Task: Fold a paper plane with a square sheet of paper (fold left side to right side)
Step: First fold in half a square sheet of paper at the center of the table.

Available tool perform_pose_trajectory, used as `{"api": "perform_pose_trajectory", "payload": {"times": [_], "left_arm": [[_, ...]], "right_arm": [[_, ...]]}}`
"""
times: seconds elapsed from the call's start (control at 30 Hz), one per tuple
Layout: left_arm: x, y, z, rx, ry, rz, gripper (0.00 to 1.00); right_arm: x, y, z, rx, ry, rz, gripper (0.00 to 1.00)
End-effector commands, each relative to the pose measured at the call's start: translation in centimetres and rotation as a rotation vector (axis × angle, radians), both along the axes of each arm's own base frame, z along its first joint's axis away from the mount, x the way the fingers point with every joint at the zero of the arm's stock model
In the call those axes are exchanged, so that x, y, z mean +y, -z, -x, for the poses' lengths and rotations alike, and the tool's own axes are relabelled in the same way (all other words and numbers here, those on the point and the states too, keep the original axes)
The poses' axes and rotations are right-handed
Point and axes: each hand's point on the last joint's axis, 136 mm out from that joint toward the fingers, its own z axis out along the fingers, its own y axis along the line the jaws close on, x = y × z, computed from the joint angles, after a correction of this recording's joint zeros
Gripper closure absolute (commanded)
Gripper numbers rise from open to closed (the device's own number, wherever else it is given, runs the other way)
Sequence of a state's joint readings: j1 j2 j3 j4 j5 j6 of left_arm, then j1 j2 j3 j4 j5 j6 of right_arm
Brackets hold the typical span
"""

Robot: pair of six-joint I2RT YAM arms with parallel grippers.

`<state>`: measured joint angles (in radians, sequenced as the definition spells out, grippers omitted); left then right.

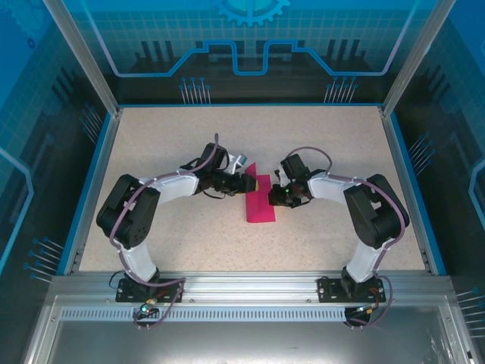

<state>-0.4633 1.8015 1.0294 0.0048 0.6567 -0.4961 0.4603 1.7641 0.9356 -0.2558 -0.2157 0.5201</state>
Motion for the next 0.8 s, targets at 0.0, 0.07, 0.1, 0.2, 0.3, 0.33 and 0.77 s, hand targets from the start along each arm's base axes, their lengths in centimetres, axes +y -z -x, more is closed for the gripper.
{"api": "perform_pose_trajectory", "payload": {"times": [0.0,0.07,0.1,0.2,0.3,0.33,0.77], "left_arm": [[-1.4,0.3,0.0,0.018,0.032,0.023,0.46],[-1.6,0.7,0.0,0.024,0.037,0.016,0.45],[-1.7,0.9,0.0,0.028,0.037,0.013,0.45],[-1.7,1.2,0.0,0.032,0.038,0.007,0.44],[-1.6,1.5,0.0,0.034,0.035,-0.004,0.47],[-1.6,1.5,0.0,0.032,0.033,-0.006,0.48],[-1.4,1.7,-0.1,0.032,0.021,-0.022,0.58]], "right_arm": [[-0.5,0.1,1.0,0.002,-0.011,0.013,0.77],[-0.6,-0.9,0.7,-0.015,-0.002,-0.016,0.77],[-1.0,-1.6,0.4,-0.029,0.007,-0.029,0.76],[-1.8,-3.6,-0.5,-0.072,0.039,-0.07,0.73],[-1.7,-5.1,-0.6,-0.092,0.051,-0.179,0.68],[-1.3,-5.7,-0.8,-0.101,0.05,-0.218,0.67],[3.0,-5.3,-1.0,-0.015,0.042,-0.425,0.67]]}}
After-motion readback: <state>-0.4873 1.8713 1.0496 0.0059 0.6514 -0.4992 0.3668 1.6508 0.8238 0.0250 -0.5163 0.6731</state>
